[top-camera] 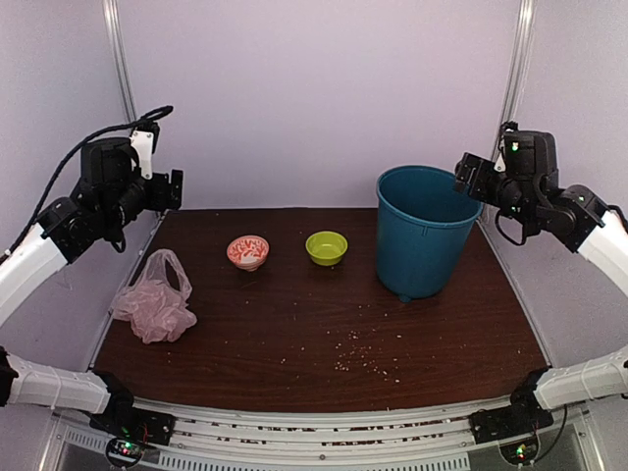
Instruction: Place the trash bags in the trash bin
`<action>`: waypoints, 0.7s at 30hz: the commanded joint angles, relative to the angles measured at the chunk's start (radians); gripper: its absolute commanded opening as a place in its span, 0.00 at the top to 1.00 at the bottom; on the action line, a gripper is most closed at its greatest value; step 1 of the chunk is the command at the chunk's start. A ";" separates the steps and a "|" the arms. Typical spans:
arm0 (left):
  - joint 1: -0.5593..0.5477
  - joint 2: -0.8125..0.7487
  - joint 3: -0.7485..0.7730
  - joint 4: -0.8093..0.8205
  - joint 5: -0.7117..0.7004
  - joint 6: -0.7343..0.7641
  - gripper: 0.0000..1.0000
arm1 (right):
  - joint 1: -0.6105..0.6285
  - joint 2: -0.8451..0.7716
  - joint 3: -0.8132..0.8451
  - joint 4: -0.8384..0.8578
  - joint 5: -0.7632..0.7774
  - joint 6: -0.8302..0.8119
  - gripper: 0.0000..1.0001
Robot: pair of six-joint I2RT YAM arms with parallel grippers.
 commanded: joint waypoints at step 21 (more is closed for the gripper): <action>-0.192 0.101 -0.137 0.049 0.694 -0.135 0.12 | 0.387 -0.012 -0.085 -0.099 -0.256 -0.182 0.43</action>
